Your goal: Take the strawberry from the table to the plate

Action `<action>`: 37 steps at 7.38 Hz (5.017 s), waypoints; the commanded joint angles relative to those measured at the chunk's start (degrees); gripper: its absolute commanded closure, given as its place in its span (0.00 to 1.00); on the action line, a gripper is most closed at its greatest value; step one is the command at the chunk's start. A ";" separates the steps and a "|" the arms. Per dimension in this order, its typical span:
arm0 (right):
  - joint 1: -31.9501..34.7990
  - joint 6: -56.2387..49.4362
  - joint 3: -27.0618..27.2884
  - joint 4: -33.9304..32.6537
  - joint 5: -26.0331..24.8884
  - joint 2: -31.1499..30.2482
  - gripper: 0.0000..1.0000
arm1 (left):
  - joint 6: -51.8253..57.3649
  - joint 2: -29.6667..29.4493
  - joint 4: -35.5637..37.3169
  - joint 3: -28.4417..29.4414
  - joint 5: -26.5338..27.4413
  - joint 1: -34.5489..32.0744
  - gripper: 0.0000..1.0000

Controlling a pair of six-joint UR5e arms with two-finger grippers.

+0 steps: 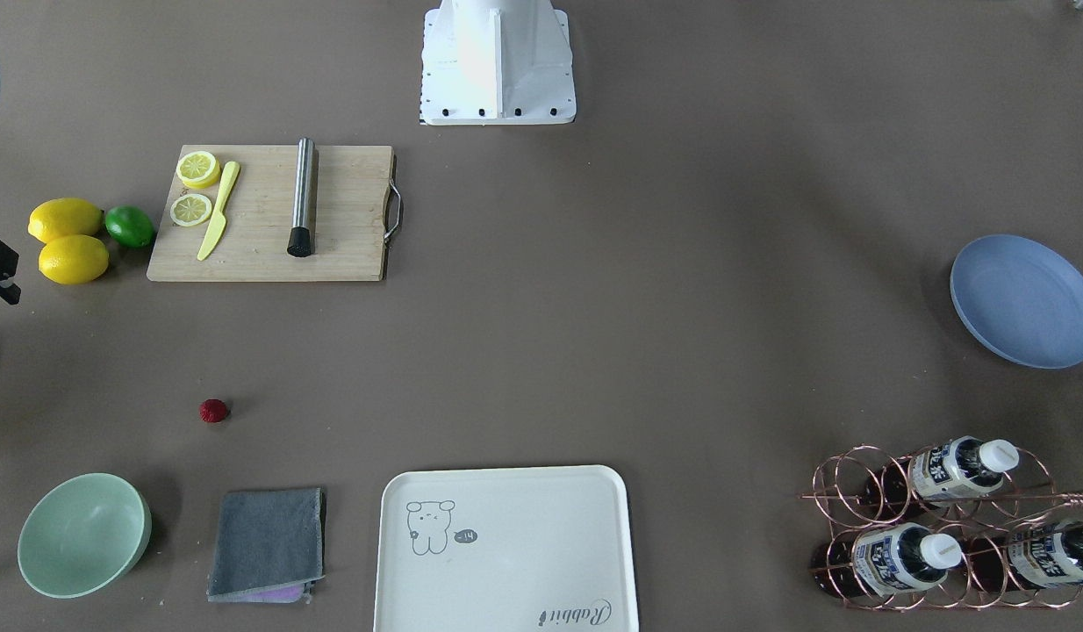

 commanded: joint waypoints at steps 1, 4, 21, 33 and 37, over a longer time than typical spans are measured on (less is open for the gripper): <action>-0.08 -0.02 -0.10 0.09 -0.06 0.42 0.01 | -0.08 -2.53 -0.06 4.17 -2.29 1.39 0.03; -0.08 -0.11 -0.10 0.09 -0.23 1.48 0.01 | 0.09 -4.99 -0.06 9.00 -6.44 1.92 0.03; -0.08 0.15 -0.10 0.09 -1.82 2.36 0.01 | -24.36 -0.54 -4.27 -13.25 -17.94 4.91 1.00; -0.08 2.08 -0.63 -0.62 -1.29 2.88 0.01 | -80.94 -29.61 -20.53 -12.16 25.47 52.55 1.00; -1.39 5.22 -2.11 -0.71 -1.29 5.33 0.01 | -80.50 -27.35 -20.19 -15.05 23.55 49.50 0.02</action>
